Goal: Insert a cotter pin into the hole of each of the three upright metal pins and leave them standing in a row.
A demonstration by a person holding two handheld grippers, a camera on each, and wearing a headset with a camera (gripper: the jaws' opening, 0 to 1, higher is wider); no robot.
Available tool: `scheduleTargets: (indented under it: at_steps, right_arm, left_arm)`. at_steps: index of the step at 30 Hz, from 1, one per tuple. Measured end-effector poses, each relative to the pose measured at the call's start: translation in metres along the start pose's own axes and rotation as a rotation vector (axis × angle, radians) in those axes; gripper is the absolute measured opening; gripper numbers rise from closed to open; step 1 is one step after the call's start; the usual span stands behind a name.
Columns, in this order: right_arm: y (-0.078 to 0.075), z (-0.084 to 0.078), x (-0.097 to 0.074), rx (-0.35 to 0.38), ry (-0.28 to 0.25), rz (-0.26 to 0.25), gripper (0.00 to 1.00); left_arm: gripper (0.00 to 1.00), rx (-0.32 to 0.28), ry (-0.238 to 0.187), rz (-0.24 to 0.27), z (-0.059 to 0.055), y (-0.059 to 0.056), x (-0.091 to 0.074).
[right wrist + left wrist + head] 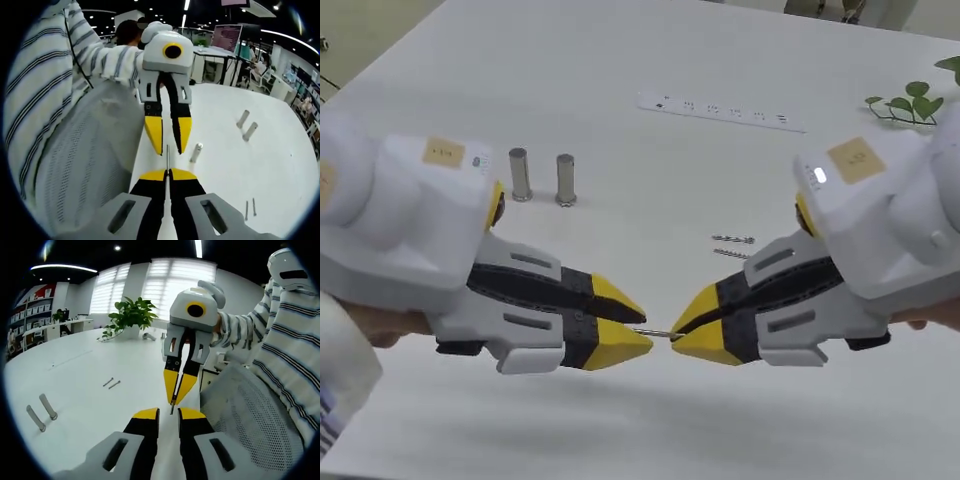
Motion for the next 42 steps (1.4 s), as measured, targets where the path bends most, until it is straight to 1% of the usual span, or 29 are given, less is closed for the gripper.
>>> scheduleTargets:
  at_steps: [1, 3, 6, 8, 10, 13, 15, 17, 20, 23, 28, 31, 35, 38, 41, 42]
  right_arm:
    - [0.000, 0.000, 0.000, 0.002, -0.001, -0.003, 0.03]
    - [-0.002, 0.000, -0.001, 0.004, -0.001, -0.012, 0.03]
    - [-0.005, -0.001, -0.001, 0.011, -0.002, -0.026, 0.03]
    - [-0.008, -0.001, -0.001, 0.025, -0.002, -0.038, 0.03]
    - [-0.009, -0.001, -0.001, 0.040, 0.000, -0.052, 0.03]
    - [-0.013, -0.003, -0.001, 0.071, 0.003, -0.077, 0.03]
    - [-0.015, -0.004, 0.000, 0.078, 0.008, -0.085, 0.03]
    - [-0.016, -0.006, 0.000, 0.090, 0.018, -0.092, 0.03]
    - [-0.017, -0.007, 0.001, 0.109, 0.022, -0.096, 0.03]
    - [-0.017, -0.009, 0.003, 0.123, 0.032, -0.094, 0.03]
    - [-0.017, -0.012, 0.005, 0.133, 0.040, -0.096, 0.03]
    - [-0.018, -0.015, 0.006, 0.149, 0.042, -0.101, 0.03]
    - [-0.017, -0.019, 0.007, 0.168, 0.054, -0.103, 0.03]
    - [-0.016, -0.022, 0.008, 0.177, 0.064, -0.103, 0.03]
    - [-0.015, -0.023, 0.009, 0.182, 0.070, -0.103, 0.03]
    - [-0.015, -0.023, 0.009, 0.183, 0.071, -0.104, 0.03]
  left_arm:
    - [0.18, 0.005, -0.015, 0.009, 0.001, 0.001, -0.001]
    - [0.26, 0.015, -0.030, 0.029, 0.001, 0.004, -0.003]
    - [0.31, 0.038, -0.043, 0.050, 0.002, 0.007, -0.007]
    - [0.32, 0.045, -0.050, 0.068, 0.002, 0.010, -0.010]
    - [0.32, 0.036, -0.051, 0.093, 0.001, 0.014, -0.013]
    - [0.32, 0.033, -0.073, 0.123, 0.003, 0.019, -0.018]
    - [0.32, 0.028, -0.086, 0.155, 0.003, 0.024, -0.021]
    - [0.33, 0.021, -0.100, 0.201, 0.004, 0.031, -0.025]
    - [0.36, 0.022, -0.109, 0.243, 0.003, 0.038, -0.030]
    - [0.41, 0.020, -0.096, 0.255, -0.002, 0.039, -0.032]
    - [0.42, 0.008, -0.091, 0.283, -0.007, 0.043, -0.034]
    - [0.43, -0.003, -0.091, 0.326, -0.011, 0.049, -0.034]
    - [0.44, -0.005, -0.077, 0.330, -0.014, 0.050, -0.032]
    - [0.45, -0.008, -0.065, 0.341, -0.018, 0.053, -0.030]
    - [0.45, -0.008, -0.060, 0.382, -0.021, 0.058, -0.028]
    - [0.45, -0.007, -0.057, 0.386, -0.023, 0.060, -0.028]
Point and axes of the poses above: the centre of the closed fingertips' face, and the gripper's own axes: x roughly forward along the fingers, y roughly to its left, z roughly out of its top, the point moved 4 cm from there along -x, roughly backward along the fingers, and after that the axes turned 11 degrees about -y, right-handed, at the moved point
